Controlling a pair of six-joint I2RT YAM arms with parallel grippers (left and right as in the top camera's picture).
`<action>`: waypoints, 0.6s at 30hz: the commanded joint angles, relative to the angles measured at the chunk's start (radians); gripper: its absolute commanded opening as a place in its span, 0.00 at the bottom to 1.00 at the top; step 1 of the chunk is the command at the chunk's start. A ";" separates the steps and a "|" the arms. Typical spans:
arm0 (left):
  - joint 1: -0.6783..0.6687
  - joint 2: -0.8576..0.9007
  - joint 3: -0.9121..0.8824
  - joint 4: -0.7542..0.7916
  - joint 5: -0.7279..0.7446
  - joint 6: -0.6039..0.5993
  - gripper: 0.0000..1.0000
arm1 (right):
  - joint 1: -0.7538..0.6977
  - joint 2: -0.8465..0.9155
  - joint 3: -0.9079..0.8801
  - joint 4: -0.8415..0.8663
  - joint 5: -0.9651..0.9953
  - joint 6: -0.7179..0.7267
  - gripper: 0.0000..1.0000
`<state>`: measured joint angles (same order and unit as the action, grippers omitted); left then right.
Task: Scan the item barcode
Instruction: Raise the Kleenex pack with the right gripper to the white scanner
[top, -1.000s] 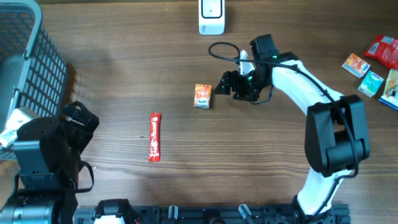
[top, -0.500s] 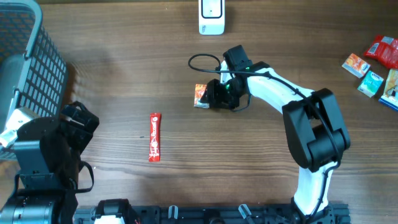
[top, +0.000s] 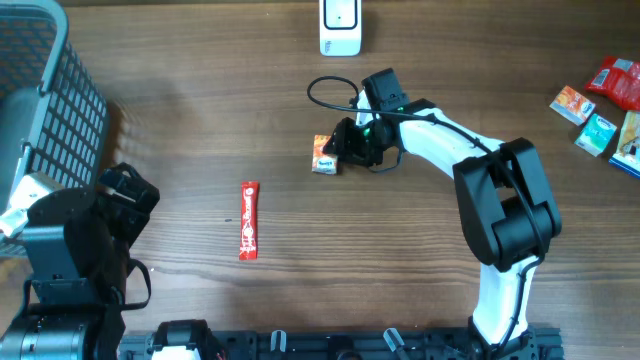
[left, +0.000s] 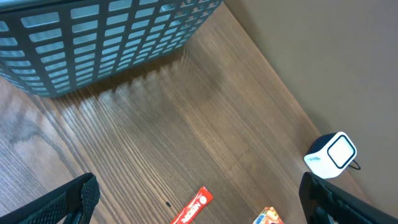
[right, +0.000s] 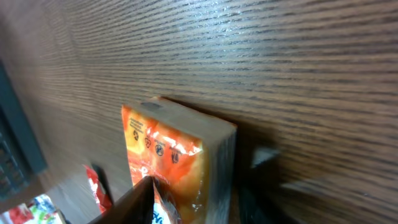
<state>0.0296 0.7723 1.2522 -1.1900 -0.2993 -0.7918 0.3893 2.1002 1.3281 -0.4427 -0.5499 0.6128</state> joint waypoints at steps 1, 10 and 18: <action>0.008 0.001 0.004 -0.001 -0.016 -0.008 1.00 | -0.005 0.052 -0.014 -0.016 0.072 0.007 0.24; 0.008 0.001 0.004 -0.018 -0.017 -0.008 1.00 | -0.039 0.032 -0.012 -0.017 -0.073 -0.013 0.04; 0.008 0.001 0.004 -0.034 -0.016 -0.009 1.00 | -0.261 0.017 -0.007 0.021 -0.653 -0.169 0.04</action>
<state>0.0296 0.7723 1.2522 -1.2217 -0.2989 -0.7918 0.2279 2.1086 1.3296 -0.4393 -0.8623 0.5411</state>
